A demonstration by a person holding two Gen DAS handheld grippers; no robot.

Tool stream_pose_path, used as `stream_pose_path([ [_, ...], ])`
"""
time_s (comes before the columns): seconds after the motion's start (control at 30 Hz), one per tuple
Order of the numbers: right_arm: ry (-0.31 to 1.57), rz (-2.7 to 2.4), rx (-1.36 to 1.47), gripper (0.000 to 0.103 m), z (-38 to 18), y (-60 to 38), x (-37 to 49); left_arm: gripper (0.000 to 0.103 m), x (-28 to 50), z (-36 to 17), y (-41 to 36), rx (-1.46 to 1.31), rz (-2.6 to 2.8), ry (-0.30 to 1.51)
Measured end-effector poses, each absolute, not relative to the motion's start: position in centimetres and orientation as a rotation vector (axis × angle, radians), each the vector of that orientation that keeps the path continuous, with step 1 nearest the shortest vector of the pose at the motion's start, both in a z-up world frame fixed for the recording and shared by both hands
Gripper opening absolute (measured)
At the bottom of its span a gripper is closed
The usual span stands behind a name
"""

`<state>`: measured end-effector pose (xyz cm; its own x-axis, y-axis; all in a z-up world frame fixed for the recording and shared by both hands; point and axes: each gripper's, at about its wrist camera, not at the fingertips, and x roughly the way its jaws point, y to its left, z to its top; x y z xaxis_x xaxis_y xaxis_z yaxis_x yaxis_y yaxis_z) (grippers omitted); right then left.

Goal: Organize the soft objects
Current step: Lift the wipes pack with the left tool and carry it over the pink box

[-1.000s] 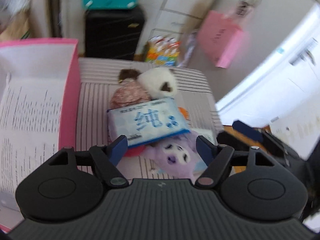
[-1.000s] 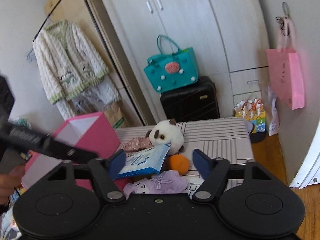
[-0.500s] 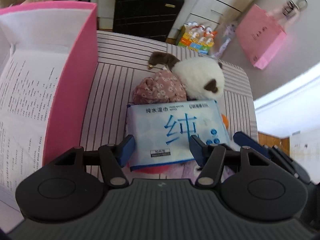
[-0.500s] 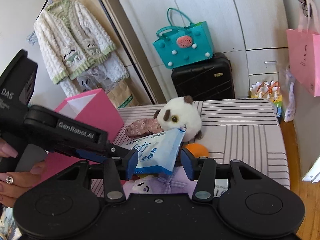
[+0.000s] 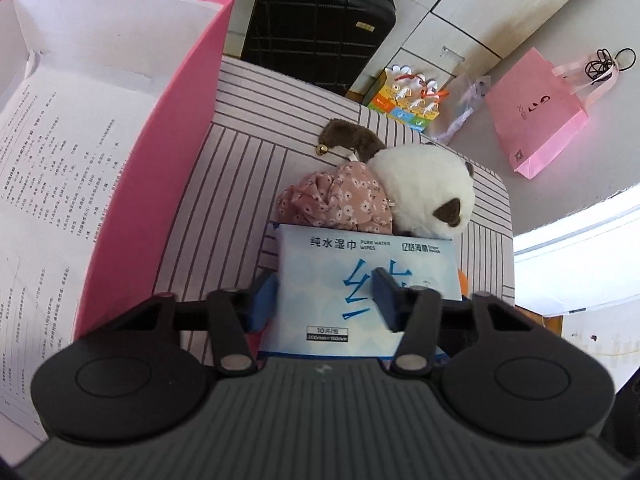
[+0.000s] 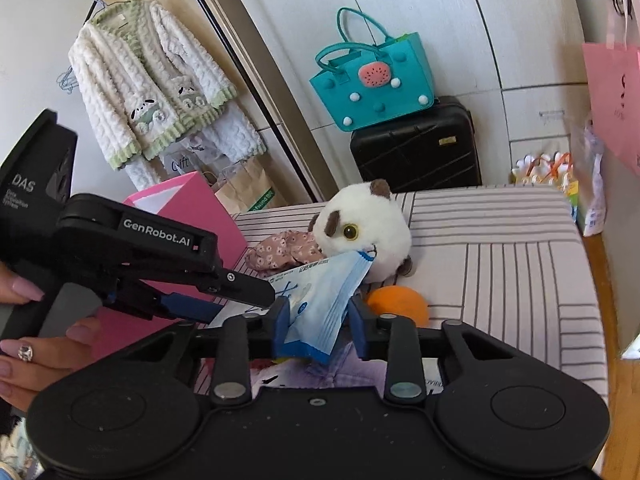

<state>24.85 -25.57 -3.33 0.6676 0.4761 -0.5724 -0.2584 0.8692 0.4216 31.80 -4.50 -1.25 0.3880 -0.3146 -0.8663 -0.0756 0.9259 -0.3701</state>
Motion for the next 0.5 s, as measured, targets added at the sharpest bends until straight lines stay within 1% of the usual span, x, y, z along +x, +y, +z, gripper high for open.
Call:
stream_pose_path([
  [0.03, 0.737, 0.425, 0.329, 0.032, -3.5, -25.6, 24.9, 0.038, 31.6, -1.1, -4.4, -0.373, -0.158, 1.164],
  [0.13, 0.739, 0.428, 0.341, 0.026, -3.7, -25.7, 25.0, 0.031, 31.1, -0.1, -4.4, -0.308, -0.199, 1.138],
  [0.2, 0.733, 0.43, 0.343, 0.021, -3.5, -25.7, 24.8, 0.029, 30.4, 0.7, -4.6, -0.254, -0.23, 1.106],
  [0.5, 0.695, 0.408, 0.266, 0.021, -0.5, -24.9, 22.6, 0.029, 27.4, 3.5, -4.2, -0.205, -0.359, 1.038],
])
